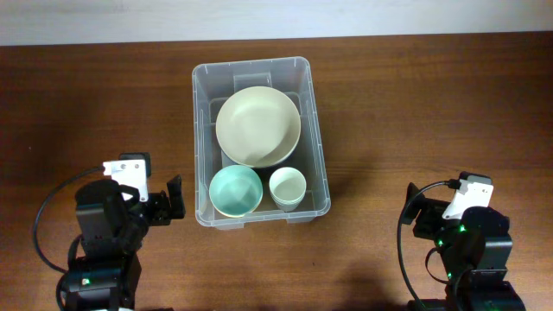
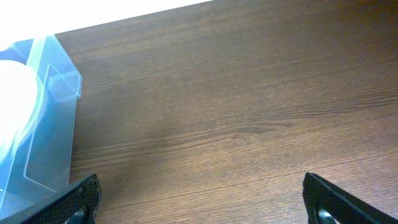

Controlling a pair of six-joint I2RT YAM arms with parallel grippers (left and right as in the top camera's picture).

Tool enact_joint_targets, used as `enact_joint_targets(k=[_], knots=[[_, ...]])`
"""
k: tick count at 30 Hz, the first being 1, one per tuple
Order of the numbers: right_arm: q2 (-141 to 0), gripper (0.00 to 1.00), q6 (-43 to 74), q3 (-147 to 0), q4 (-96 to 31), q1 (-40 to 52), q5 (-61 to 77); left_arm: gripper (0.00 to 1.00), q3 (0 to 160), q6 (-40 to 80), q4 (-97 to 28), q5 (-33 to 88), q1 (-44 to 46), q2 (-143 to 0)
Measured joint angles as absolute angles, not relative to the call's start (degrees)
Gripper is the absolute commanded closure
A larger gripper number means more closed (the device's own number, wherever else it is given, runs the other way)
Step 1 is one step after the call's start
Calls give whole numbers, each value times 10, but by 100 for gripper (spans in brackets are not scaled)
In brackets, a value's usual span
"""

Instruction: Pack container

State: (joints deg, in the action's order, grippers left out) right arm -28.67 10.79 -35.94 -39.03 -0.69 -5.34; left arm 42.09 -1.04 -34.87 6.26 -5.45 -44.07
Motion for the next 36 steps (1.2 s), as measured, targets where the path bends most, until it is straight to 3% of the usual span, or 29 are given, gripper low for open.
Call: enact_joint_targets(k=[16,23,29,36], knots=[[-318,1,108,-357,-391,-6,-51,1,421,-10,-357,63,-55,-441],[-318,1,107,-356,-402,78,-51,1,421,-10,-357,63,-55,-441],[-312,1,107,-351,-400,92,-70,1,421,-11,-357,63,-55,-441],[-243,1,106,-288,-317,75,-81,1,421,-10,-357,63,-54,-441]])
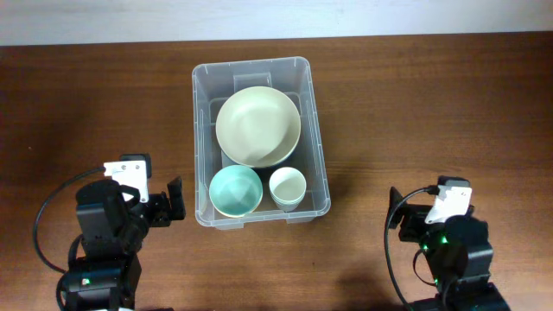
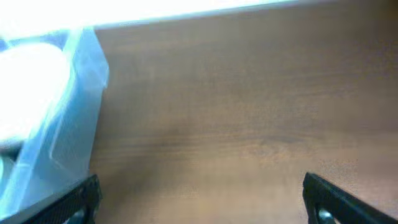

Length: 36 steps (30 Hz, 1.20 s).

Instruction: Pack container

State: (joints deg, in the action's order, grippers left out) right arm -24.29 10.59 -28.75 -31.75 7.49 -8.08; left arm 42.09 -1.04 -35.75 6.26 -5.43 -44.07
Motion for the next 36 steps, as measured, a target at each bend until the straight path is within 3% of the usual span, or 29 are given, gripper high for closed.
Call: enact_joint_targets(k=[8,15,28,36], knots=[[-120,1,105,-128,-180,49,-53,1,421,-10,-358,63,-55,-441],[-17,1,105,-63,-161,17,-19,1,421,-10,-357,63,-55,-441],[-8,1,6,-51,36,-14,21,0,420,-10,-357,63,-55,-441],[-8,1,-36,-6,1,-30,31,1,420,-10,-357,63,-55,-441]])
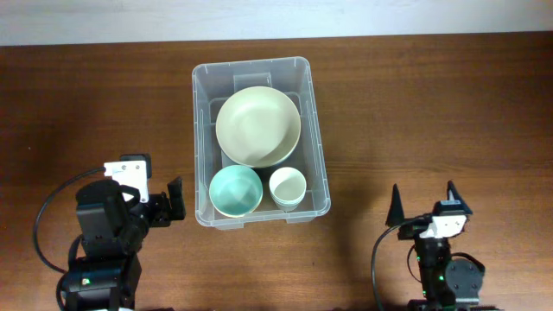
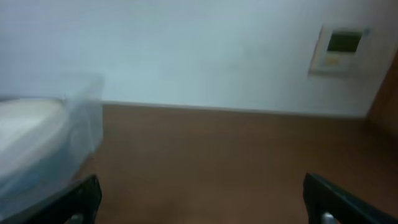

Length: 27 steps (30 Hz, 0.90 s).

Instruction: Pack container

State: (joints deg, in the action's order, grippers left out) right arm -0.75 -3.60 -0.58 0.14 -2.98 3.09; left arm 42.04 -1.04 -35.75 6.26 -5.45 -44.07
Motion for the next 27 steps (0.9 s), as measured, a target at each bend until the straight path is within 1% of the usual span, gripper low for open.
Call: enact_joint_targets(k=[4,27], knots=[[-7,1,-47,-6,-39,-30,32,1,420,-10,-358,63,-55,-441],[-7,1,-50,-6,-39,-30,34,1,420,-10,-357,63,-55,-441]])
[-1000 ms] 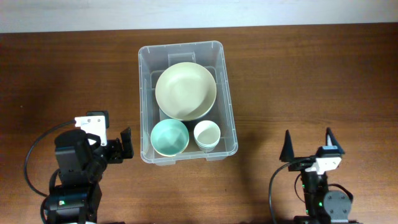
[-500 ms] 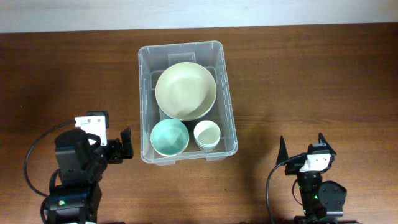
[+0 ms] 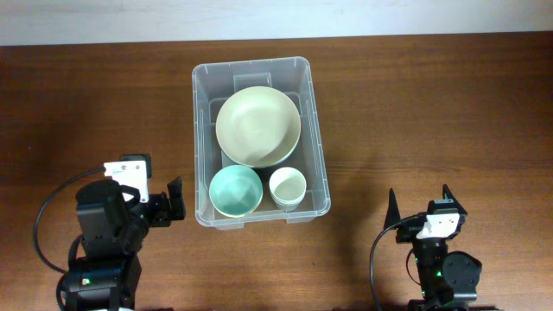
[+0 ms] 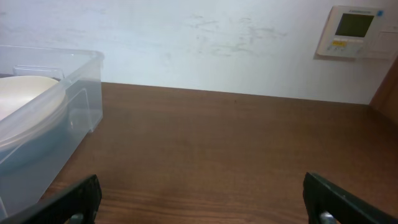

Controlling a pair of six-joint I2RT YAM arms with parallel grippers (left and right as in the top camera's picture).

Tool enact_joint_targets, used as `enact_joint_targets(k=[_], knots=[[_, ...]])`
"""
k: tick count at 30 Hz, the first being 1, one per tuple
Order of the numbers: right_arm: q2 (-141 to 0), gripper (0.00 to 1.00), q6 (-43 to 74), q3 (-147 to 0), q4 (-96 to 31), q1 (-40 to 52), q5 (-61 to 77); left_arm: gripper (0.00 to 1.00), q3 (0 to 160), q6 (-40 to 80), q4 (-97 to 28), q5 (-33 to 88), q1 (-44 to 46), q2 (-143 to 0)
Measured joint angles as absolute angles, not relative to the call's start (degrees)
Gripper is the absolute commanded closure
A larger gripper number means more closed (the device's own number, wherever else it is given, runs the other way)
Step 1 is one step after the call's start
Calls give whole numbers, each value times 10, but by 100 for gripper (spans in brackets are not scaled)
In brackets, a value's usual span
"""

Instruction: Pack container

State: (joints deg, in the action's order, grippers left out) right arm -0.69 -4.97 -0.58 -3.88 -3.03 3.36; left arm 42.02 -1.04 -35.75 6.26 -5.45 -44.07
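Observation:
A clear plastic container point(image 3: 316, 130) stands at the table's middle; its right wall point(image 4: 74, 121) also shows in the right wrist view. Inside lie a large cream bowl point(image 3: 257, 126), a teal bowl point(image 3: 235, 190) and a white cup point(image 3: 286, 187). My left gripper point(image 3: 174, 199) rests just left of the container's near corner, its fingers apart and empty. By the front edge, right of the container, my right gripper point(image 3: 420, 203) point(image 4: 202, 205) is open wide, aimed level across the table, nothing between its fingers.
The dark wooden table point(image 4: 236, 143) runs back to a white wall point(image 4: 186, 43). A wall panel with a small screen point(image 4: 354, 31) hangs at the far right. Both arm bases sit at the table's near edge.
The right wrist view has gone from blurred to sharp, still level toward the wall. My right gripper has hardly shifted. The left arm and the container's contents are as they were.
My right gripper first looked down on the table beside the container, open. Then it sat a little further left and tilted up. After that it was back at the front edge, pointing level at the wall, where it stays. The left arm and bowls never moved.

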Motion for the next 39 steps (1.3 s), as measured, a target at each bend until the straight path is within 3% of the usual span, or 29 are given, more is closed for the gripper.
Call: enact_joint_targets(k=[15,25,31,39], knots=[[-7,1,-50,-6,-39,-30,34,1,419,-10,-358,63,-48,-434],[-7,1,-50,-6,-39,-30,34,1,410,-11,-415,52,-33,-304],[-7,1,-50,-6,-39,-30,34,1,324,-11,-415,50,-33,-211],[-7,1,-50,-6,-39,-30,34,1,188,-11,-304,55,-33,-122]])
